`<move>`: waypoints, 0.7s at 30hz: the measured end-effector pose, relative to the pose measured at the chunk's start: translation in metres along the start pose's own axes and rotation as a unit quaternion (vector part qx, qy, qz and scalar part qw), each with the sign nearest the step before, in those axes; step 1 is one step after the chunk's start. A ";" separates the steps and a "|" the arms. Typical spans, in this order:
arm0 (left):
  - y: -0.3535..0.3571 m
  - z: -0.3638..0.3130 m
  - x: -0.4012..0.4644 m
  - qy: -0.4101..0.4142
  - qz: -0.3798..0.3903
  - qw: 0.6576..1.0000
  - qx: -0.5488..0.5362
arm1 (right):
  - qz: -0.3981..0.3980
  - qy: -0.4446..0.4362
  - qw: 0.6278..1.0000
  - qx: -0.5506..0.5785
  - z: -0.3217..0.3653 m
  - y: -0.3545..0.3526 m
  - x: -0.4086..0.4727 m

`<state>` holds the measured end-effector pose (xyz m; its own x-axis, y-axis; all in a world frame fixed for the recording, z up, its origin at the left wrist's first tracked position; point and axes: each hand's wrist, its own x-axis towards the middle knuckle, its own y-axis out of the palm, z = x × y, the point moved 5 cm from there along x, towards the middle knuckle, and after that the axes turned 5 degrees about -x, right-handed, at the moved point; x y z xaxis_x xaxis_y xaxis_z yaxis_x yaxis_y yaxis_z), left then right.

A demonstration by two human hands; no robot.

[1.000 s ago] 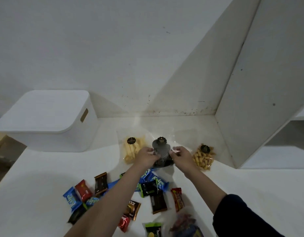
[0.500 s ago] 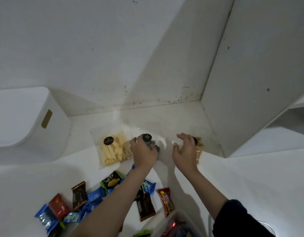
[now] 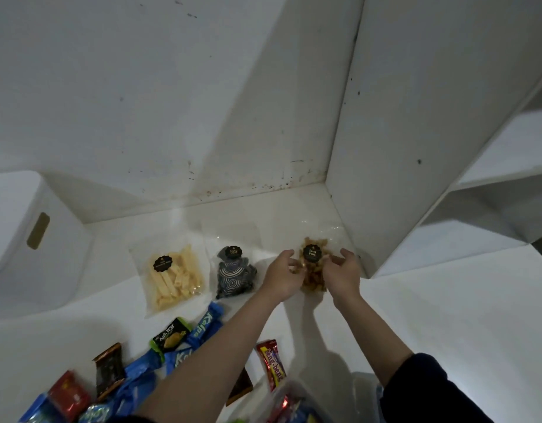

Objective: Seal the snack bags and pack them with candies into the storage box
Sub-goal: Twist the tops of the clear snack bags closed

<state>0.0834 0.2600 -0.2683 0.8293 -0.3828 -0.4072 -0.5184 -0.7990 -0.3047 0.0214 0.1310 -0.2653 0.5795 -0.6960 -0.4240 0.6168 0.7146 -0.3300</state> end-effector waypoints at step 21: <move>-0.129 -0.103 -0.140 0.221 -0.114 0.938 -0.242 | 0.120 -0.355 0.926 0.042 0.113 -0.019 -0.133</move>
<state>0.0556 0.3685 -0.0830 0.9682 -0.2450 0.0499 -0.2495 -0.9596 0.1299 -0.0072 0.2023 -0.1074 0.8909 -0.4106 0.1943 0.4474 0.8670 -0.2194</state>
